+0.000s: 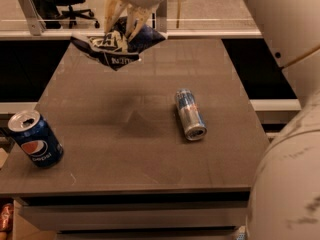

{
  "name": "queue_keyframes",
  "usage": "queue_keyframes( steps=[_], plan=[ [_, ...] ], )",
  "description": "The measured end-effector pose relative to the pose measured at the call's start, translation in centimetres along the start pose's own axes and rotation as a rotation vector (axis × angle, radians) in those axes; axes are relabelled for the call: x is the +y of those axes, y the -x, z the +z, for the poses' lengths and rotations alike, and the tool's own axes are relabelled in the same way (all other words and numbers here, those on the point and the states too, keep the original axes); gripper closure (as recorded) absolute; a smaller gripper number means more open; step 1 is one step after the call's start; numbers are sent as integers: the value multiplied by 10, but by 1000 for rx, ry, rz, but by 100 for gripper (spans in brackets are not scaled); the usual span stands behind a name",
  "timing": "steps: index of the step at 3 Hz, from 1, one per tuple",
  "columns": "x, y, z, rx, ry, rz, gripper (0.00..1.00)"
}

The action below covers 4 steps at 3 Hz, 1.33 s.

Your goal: Move blue chip bag near pepsi can

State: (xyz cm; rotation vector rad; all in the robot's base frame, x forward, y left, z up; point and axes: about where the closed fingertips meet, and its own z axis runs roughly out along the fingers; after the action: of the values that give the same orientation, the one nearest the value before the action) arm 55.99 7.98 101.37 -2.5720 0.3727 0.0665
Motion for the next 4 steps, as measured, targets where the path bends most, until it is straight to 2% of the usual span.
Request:
queue_keyframes(
  steps=[1,3,4],
  plan=[
    [1,13,29,-41,42,-81,100],
    [18,36,70,-111,98,-154,100],
    [26,50,80,-140,104,-180,100]
  ],
)
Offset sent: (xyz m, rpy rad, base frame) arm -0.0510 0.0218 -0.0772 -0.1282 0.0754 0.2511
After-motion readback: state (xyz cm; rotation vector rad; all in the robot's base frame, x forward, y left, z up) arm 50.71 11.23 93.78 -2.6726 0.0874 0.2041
